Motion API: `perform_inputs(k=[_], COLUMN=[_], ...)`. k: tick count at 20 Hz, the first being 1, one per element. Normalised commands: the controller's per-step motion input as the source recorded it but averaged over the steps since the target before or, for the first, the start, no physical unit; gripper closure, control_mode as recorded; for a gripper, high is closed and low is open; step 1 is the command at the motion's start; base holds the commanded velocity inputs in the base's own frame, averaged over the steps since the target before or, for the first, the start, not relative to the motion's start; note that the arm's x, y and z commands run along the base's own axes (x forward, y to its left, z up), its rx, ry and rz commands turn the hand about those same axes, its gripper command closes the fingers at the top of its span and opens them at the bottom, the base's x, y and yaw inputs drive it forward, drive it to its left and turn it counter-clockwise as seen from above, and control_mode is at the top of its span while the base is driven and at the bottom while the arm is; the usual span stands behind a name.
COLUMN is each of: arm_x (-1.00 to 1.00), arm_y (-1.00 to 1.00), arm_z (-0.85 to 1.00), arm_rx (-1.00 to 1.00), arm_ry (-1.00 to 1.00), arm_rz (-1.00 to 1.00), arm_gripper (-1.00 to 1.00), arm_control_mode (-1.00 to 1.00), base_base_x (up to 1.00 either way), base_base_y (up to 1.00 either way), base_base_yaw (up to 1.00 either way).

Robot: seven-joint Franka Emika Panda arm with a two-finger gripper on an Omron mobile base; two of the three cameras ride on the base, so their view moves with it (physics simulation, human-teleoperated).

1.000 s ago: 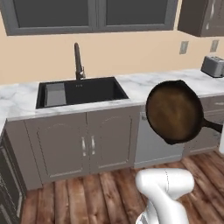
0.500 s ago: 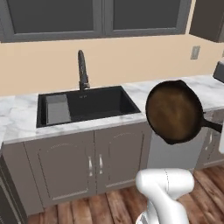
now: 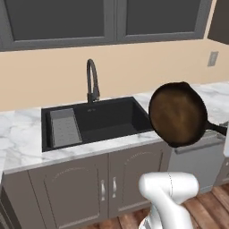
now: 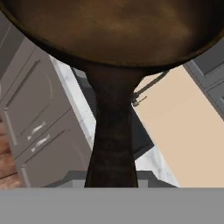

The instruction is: Move the pot and pan from the stove into the sink.

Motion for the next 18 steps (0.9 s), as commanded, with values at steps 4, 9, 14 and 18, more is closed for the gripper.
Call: perform_inputs(k=[4,9,14,18], arm_x=[0.0,0.0,0.29,0.61], arm_y=[0.0,0.0,0.06,0.18], arm_z=[0.0,0.0,0.0,0.0], arm_rx=[0.0,0.0,0.0,-0.06], arm_ry=[0.0,0.0,0.08,0.34], arm_rz=[0.0,0.0,-0.05,-0.11], arm_gripper=[1.0,1.0,1.0,1.0], arm_control_mode=[1.0,1.0,-1.0,-1.0], base_base_x=[0.59,0.12,0.0,0.0], base_base_y=[0.27,0.09,0.0,0.0], base_base_yaw=[-0.07,-0.01,0.0,0.0])
